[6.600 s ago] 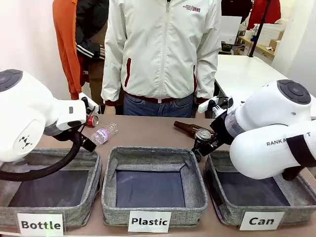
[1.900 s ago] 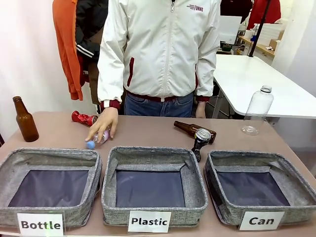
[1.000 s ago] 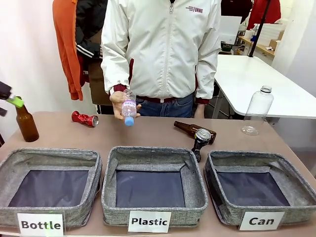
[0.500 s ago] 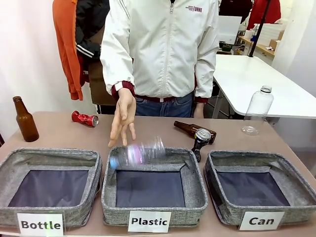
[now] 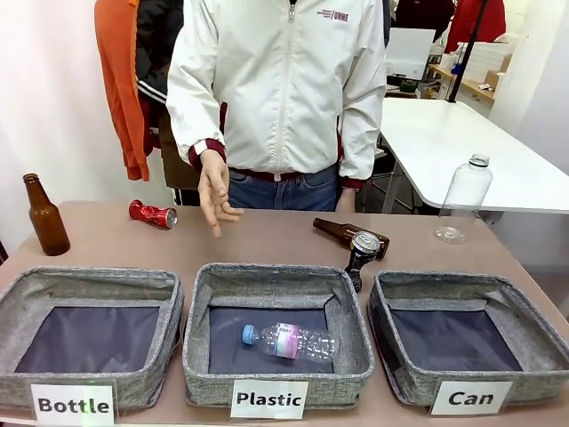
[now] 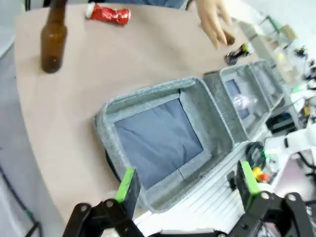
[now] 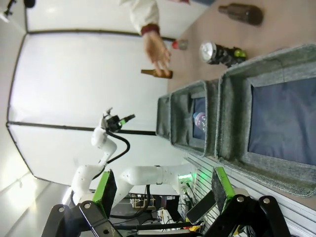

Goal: Sort the can waste into the basket.
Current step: Pick up the can waste from the table and place it in the right Fabric basket.

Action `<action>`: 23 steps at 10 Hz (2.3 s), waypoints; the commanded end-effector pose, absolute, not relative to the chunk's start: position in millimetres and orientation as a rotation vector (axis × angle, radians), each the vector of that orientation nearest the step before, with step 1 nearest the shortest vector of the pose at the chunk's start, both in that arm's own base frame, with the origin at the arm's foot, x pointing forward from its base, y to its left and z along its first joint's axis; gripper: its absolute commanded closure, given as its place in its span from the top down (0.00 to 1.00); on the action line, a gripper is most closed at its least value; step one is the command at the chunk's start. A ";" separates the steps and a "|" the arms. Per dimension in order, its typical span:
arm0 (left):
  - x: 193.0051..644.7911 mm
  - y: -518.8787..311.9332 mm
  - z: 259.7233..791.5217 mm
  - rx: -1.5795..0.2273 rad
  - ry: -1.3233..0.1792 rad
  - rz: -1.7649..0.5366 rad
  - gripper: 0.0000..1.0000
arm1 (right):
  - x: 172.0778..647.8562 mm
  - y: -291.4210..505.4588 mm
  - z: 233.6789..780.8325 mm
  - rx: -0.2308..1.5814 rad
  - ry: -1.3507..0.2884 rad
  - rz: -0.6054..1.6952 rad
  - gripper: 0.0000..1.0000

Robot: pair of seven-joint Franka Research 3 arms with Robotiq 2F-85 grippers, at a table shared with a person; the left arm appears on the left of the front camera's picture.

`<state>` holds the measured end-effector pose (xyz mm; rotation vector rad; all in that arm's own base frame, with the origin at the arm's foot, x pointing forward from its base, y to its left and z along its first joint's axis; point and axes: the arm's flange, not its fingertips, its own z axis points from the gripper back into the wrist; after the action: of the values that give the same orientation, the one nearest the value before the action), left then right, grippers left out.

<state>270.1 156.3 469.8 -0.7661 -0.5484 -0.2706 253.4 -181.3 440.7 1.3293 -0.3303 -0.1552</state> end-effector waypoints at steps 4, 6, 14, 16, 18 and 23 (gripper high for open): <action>399.8 24.6 506.7 -0.515 -0.477 -0.338 1.00 | 255.8 -183.3 443.2 1.347 -0.358 -0.136 1.00; 459.0 -17.7 492.6 -0.424 -0.523 -0.316 1.00 | 255.8 -183.3 443.2 1.347 -0.358 -0.136 1.00; 533.2 -58.6 446.7 -0.284 -0.483 -0.312 1.00 | 255.8 -183.3 443.2 1.347 -0.358 -0.136 1.00; 534.8 -66.4 438.0 -0.224 -0.444 -0.313 1.00 | 255.8 -183.3 443.2 1.347 -0.358 -0.136 1.00; 573.9 -74.3 443.8 -0.108 -0.305 -0.284 1.00 | 255.8 -183.3 443.2 1.347 -0.358 -0.136 1.00; 414.9 28.0 431.0 -0.159 -0.235 -0.850 1.00 | 255.8 -183.3 443.2 1.347 -0.358 -0.136 1.00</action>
<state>473.8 -15.9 441.6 -0.1870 -0.2136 -0.7621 253.2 -181.7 440.6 1.3287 -0.3298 -0.1565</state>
